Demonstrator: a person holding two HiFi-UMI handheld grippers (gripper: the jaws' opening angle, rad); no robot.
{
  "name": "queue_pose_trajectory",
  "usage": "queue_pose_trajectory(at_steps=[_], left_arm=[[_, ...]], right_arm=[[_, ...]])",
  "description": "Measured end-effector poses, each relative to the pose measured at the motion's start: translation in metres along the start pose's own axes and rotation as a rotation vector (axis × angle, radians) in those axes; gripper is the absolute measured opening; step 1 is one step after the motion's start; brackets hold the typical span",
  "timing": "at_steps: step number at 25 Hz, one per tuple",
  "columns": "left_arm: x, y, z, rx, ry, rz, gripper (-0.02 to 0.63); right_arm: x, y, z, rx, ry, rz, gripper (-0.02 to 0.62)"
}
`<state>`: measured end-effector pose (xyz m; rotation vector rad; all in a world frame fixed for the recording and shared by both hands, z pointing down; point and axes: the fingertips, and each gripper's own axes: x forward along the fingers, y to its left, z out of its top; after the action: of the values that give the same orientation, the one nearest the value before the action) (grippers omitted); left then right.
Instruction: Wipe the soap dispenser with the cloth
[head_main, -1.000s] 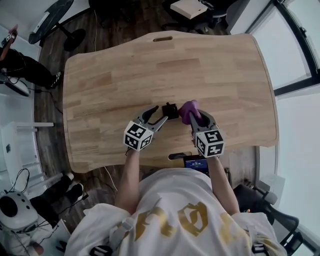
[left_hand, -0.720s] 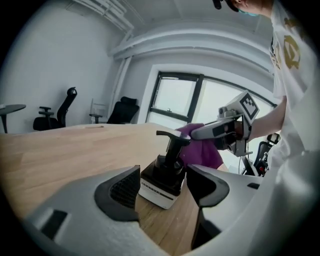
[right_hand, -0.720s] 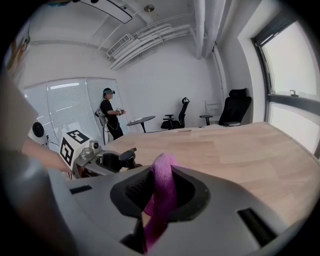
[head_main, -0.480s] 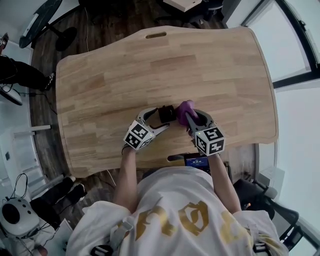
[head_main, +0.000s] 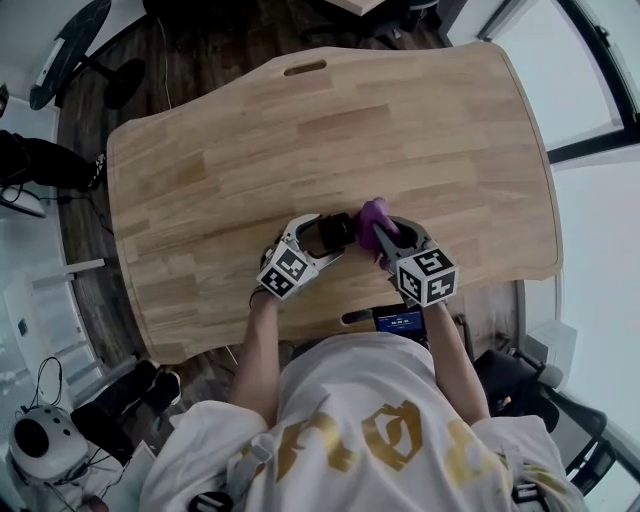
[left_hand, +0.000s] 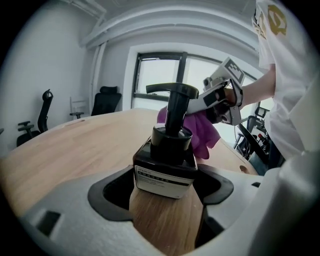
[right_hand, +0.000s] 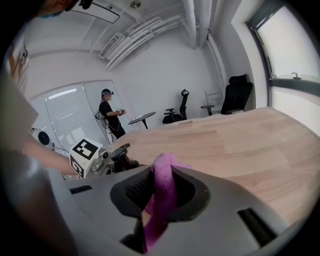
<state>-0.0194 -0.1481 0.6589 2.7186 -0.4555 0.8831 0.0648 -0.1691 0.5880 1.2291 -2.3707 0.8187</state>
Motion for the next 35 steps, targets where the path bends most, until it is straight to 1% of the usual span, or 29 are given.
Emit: queue_pose_trajectory(at_steps=[5, 11, 13, 15, 19, 23, 26, 31, 35], left_arm=[[0.012, 0.0, -0.002, 0.063, 0.022, -0.018, 0.334], [0.012, 0.0, -0.003, 0.074, 0.031, -0.025, 0.334], [0.012, 0.0, -0.003, 0.088, 0.034, -0.022, 0.334], [0.014, 0.0, -0.003, 0.103, 0.042, -0.02, 0.334], [0.021, 0.0, -0.003, 0.102, 0.068, -0.035, 0.341], [0.028, 0.001, -0.001, 0.143, 0.075, -0.002, 0.341], [0.031, 0.002, 0.001, 0.14, 0.078, 0.025, 0.341], [0.031, 0.001, 0.001, 0.14, 0.082, 0.017, 0.341], [0.03, 0.003, 0.002, 0.086, 0.088, -0.012, 0.341]], right_arm=[[-0.001, 0.0, -0.003, 0.019, -0.001, 0.017, 0.054], [-0.001, 0.001, -0.007, 0.038, 0.002, 0.034, 0.054], [-0.001, 0.003, -0.007, 0.042, 0.002, 0.04, 0.054], [0.001, 0.003, -0.007, 0.043, 0.002, 0.041, 0.054], [0.003, -0.001, -0.007, 0.049, -0.002, 0.036, 0.054], [0.002, -0.005, -0.006, 0.054, -0.005, 0.029, 0.054], [0.0, -0.007, -0.005, 0.055, -0.007, 0.029, 0.054], [-0.003, -0.004, -0.004, 0.052, -0.013, 0.037, 0.054], [-0.004, -0.001, 0.002, 0.057, -0.031, 0.05, 0.054]])
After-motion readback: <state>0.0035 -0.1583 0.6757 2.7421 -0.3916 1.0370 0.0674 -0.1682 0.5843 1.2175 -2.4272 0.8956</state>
